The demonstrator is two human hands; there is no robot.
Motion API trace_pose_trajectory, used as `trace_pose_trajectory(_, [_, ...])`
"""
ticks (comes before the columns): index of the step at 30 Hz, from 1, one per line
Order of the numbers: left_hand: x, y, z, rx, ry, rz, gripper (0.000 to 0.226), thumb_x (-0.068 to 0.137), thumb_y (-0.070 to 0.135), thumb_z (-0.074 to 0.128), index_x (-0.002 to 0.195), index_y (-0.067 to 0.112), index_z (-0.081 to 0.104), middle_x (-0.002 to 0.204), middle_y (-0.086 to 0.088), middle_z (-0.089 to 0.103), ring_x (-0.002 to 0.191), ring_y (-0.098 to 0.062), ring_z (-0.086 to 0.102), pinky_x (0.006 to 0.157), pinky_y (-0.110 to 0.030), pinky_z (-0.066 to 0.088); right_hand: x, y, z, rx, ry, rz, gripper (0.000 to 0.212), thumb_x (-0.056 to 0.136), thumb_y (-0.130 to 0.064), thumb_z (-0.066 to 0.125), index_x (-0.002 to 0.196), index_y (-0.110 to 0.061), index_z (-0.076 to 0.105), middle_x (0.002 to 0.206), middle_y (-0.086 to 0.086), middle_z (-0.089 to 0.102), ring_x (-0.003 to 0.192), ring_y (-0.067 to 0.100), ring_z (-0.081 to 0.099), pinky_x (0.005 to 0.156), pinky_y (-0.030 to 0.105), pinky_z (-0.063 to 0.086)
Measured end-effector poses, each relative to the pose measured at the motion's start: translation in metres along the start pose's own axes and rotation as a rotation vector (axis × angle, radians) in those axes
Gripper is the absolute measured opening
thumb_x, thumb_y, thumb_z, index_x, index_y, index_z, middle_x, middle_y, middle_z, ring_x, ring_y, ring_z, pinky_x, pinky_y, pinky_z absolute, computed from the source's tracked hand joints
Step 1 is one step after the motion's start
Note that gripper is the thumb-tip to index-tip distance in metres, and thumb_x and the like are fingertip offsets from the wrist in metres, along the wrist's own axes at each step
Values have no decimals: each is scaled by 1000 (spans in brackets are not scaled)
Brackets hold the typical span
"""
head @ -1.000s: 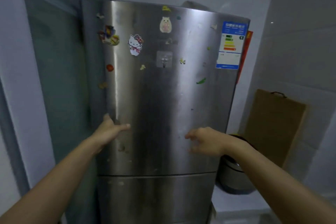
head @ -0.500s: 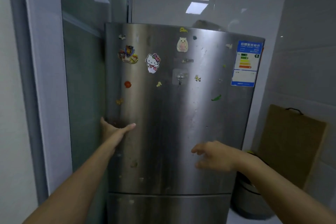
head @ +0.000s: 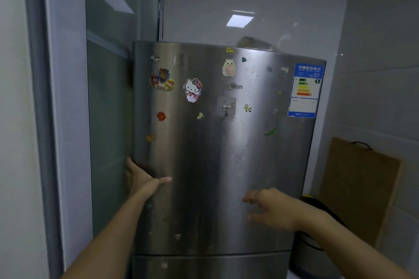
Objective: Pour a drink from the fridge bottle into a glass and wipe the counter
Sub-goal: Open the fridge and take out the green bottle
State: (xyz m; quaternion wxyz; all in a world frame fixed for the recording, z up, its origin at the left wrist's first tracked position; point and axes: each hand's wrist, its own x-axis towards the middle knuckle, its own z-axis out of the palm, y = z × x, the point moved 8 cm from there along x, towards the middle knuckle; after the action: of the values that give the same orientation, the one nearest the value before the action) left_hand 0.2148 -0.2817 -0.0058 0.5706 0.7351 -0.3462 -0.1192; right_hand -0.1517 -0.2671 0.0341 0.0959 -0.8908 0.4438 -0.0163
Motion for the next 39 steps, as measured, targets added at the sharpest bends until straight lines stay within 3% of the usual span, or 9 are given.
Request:
trace_pose_trajectory(6, [-29, -8, -16, 49, 66, 13, 150, 38, 38, 99, 151, 15, 2, 157, -23, 17, 143, -40, 26, 113, -53, 29, 12, -7, 11, -26, -27, 23, 68, 93, -50, 60, 151, -27, 32, 152, 3, 44, 129, 21, 52, 107, 35, 45])
trace_pose_trajectory(11, [-80, -5, -41, 161, 78, 65, 139, 40, 50, 95, 145, 10, 12, 147, -24, 33, 133, -44, 38, 102, -55, 41, 7, -26, 23, -27, -6, -8, 89, 92, -48, 62, 157, -31, 5, 167, 1, 7, 152, 23, 18, 121, 37, 21])
trace_pose_trajectory(15, [-129, -3, -69, 303, 78, 96, 109, 52, 49, 91, 133, 13, 28, 134, -18, 47, 114, -41, 57, 82, -51, 53, -12, -33, 36, 4, -52, -2, 100, 90, -53, 63, 152, -42, -15, 165, -3, -14, 153, 27, 12, 121, 42, 18])
trace_pose_trajectory(18, [-163, -1, -89, 362, 75, 199, 83, 63, 51, 83, 127, 20, 40, 125, -8, 57, 105, -33, 63, 81, -47, 56, -32, -43, 42, 50, -68, -57, 99, 91, -54, 61, 152, -42, -16, 166, -3, -13, 153, 24, 8, 123, 40, 18])
trace_pose_trajectory(22, [-207, 11, -110, 394, -14, 301, 107, 62, 62, 77, 149, 37, 19, 126, 1, 67, 106, -30, 66, 79, -36, 56, -66, -58, 47, 175, -4, -114, 96, 90, -57, 60, 152, -44, -12, 165, -12, -9, 153, 12, 5, 124, 37, 17])
trace_pose_trajectory(27, [-275, 44, -114, 377, -128, 555, 103, 53, 77, 62, 140, 36, 28, 87, 10, 76, 72, -20, 73, 60, -31, 58, -114, -66, 66, 403, -51, -11, 134, 64, -86, 65, 149, -37, -27, 161, -16, -24, 152, 8, 3, 124, 39, 22])
trace_pose_trajectory(31, [-330, 62, -108, 132, -283, 784, 106, 61, 67, 65, 152, 26, 28, 59, 19, 67, 43, 5, 60, 47, -18, 54, -156, -78, 75, 661, 39, 50, 147, 58, -76, 80, 146, -40, -33, 163, -19, -18, 152, 6, 4, 121, 40, 31])
trace_pose_trajectory(35, [-374, 69, -98, -18, -460, 983, 101, 72, 58, 67, 155, 28, 18, 63, 24, 64, 47, 10, 58, 49, -5, 48, -207, -87, 78, 727, 189, 66, 145, 56, -67, 87, 138, -60, -31, 161, -31, -11, 149, -4, 10, 116, 29, 37])
trace_pose_trajectory(39, [-403, 75, -81, -135, -689, 1061, 87, 78, 44, 65, 152, 43, 18, 76, 22, 70, 59, 8, 64, 60, -12, 55, -251, -93, 74, 783, 332, 32, 139, 64, -51, 91, 148, -51, -19, 162, -22, 16, 147, 4, 27, 118, 43, 34])
